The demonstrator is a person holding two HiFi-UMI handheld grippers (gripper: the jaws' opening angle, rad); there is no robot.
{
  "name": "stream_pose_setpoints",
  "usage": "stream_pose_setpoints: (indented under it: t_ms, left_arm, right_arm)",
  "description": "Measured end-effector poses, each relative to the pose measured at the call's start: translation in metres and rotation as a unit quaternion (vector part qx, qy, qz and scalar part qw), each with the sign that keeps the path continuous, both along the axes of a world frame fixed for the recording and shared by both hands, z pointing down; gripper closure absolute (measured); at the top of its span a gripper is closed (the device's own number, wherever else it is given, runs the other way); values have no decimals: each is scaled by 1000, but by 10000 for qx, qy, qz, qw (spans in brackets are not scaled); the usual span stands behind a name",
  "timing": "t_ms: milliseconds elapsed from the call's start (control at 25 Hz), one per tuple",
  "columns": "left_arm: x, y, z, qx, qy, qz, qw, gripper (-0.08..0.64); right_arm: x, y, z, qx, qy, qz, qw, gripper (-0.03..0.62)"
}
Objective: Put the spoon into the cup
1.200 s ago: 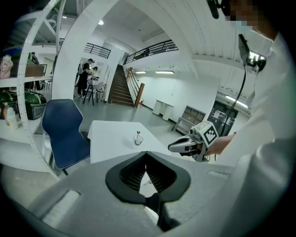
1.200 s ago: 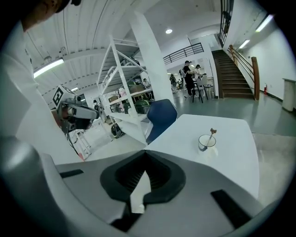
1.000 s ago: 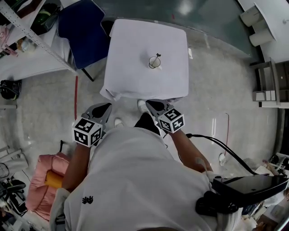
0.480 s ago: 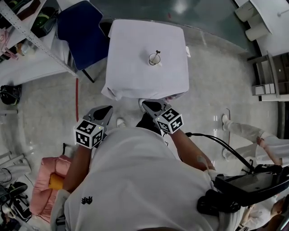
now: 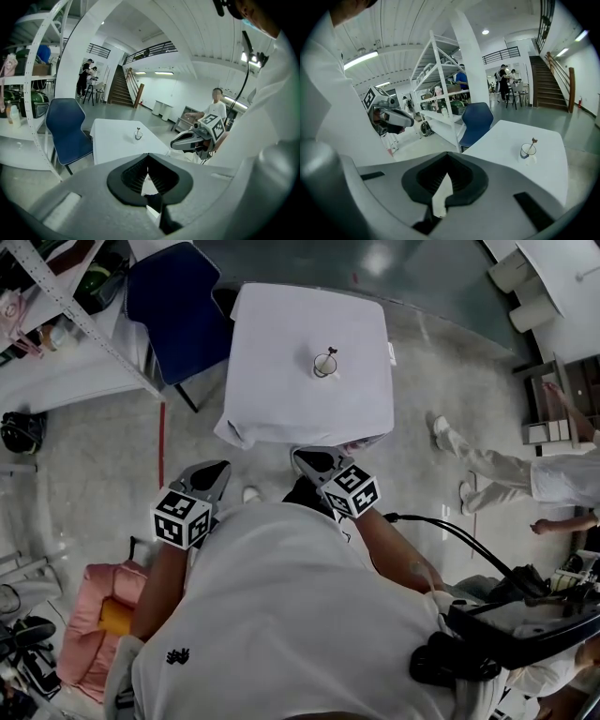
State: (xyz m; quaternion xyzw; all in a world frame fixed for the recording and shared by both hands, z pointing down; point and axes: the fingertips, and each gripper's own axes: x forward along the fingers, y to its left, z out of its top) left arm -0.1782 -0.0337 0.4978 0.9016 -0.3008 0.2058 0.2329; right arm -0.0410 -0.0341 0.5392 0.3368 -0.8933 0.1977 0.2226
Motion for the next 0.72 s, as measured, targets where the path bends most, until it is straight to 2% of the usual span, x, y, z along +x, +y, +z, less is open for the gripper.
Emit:
stream_pose_setpoints:
  t_ms: [280, 560, 720]
  left_arm:
    - [-4, 0, -3, -5, 48, -99, 9999, 549]
    - [-11, -3, 17, -149, -12, -198, 9997, 549]
    - [4, -8, 15, -167, -50, -114, 9998, 549]
  right_arm:
    - [-3, -1, -3, -16, 33, -44, 10000, 584]
    - [-9, -10, 10, 19, 0, -153, 9999, 584]
    - [3, -9, 11, -47, -18, -106, 9999, 584]
